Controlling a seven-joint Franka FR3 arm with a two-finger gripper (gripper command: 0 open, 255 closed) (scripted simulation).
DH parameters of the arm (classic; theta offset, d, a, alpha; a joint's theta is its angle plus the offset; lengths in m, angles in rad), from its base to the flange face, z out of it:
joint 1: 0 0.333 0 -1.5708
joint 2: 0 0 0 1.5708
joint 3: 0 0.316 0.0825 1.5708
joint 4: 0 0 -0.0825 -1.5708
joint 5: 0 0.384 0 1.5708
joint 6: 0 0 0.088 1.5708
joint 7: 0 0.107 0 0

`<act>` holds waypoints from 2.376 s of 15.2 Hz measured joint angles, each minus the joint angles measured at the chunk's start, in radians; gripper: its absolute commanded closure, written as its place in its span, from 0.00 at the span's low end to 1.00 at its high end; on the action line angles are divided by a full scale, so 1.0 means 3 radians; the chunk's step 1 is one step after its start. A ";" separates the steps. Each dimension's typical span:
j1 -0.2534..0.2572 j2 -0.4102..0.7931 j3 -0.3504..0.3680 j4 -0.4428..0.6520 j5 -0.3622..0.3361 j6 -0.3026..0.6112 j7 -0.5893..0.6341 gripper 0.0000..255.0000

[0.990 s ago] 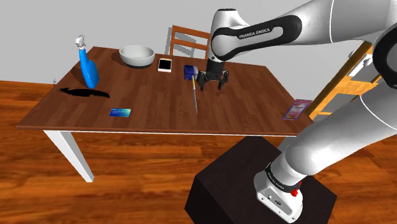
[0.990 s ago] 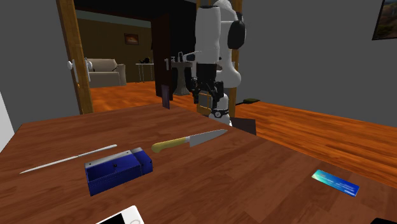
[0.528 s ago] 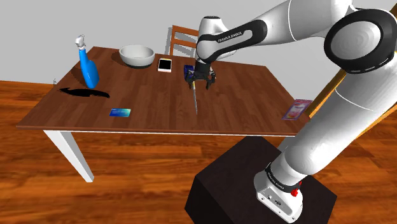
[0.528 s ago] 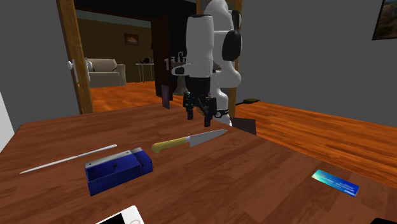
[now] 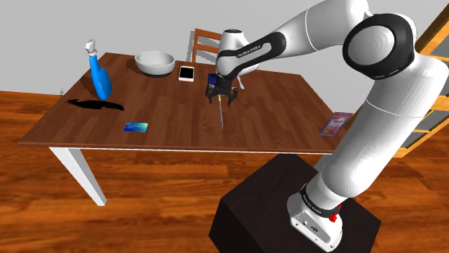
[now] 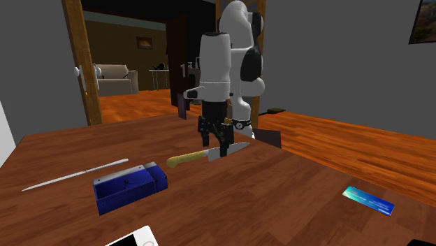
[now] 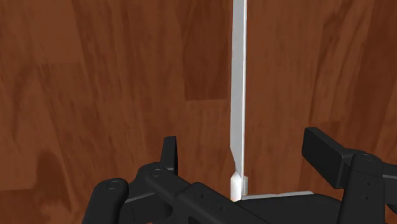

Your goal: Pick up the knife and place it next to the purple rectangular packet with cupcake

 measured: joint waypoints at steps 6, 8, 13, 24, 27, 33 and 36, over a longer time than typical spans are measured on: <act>-0.0002 0.0069 -0.0006 -0.0032 -0.0011 0.0102 0.0002 0.00; -0.0002 0.0070 -0.0006 -0.0033 -0.0011 0.0104 0.0002 0.00; -0.0002 0.0070 -0.0006 -0.0033 -0.0011 0.0104 0.0002 1.00; -0.0003 -0.0028 0.0000 0.0034 0.0006 -0.0059 -0.0006 1.00; -0.0006 -0.0104 0.0002 0.0079 0.0019 -0.0178 -0.0018 1.00; -0.0007 -0.0218 0.0007 0.0212 0.0038 -0.0425 -0.0031 1.00; -0.0012 -0.0286 0.0005 0.0272 0.0049 -0.0553 -0.0046 1.00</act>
